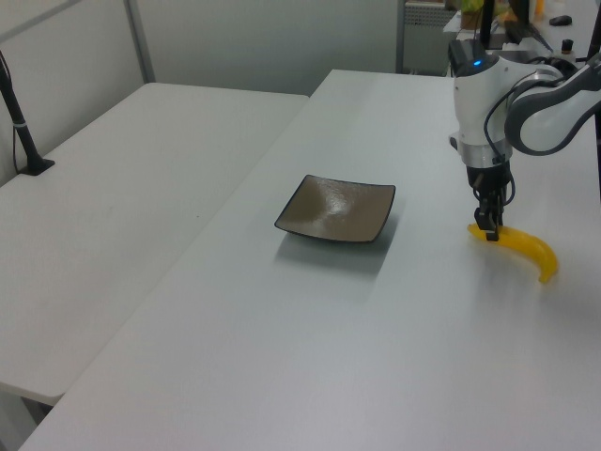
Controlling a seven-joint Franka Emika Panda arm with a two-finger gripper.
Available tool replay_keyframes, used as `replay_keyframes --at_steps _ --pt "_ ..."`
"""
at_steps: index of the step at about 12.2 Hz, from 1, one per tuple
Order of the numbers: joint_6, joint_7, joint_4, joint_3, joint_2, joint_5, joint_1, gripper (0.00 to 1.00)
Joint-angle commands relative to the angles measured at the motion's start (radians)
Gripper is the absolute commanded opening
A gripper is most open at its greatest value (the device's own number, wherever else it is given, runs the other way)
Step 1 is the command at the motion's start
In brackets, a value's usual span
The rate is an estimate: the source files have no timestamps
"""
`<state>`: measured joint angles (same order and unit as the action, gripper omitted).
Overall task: Bananas placed on a ceramic plate
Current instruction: 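Lift the banana and carry it toward the brown square plate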
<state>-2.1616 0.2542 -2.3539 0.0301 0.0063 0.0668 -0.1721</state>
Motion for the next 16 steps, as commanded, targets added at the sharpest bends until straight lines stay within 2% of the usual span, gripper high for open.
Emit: replay_keyframes --at_steps 1,5,7,10,12,16 --pt "0.014 -0.067 0.028 0.007 -0.023 0.019 0.003 0.16" --pt "0.199 -0.176 0.217 0.007 -0.023 0.004 0.003 0.16" --pt "0.320 -0.254 0.344 0.007 -0.020 -0.004 0.008 0.16" --pt "0.457 -0.337 0.502 0.005 -0.006 -0.074 0.032 0.17" --pt "0.512 -0.354 0.586 0.001 0.021 -0.097 0.048 0.18" --pt "0.503 -0.354 0.604 -0.002 0.038 -0.111 0.051 0.18"
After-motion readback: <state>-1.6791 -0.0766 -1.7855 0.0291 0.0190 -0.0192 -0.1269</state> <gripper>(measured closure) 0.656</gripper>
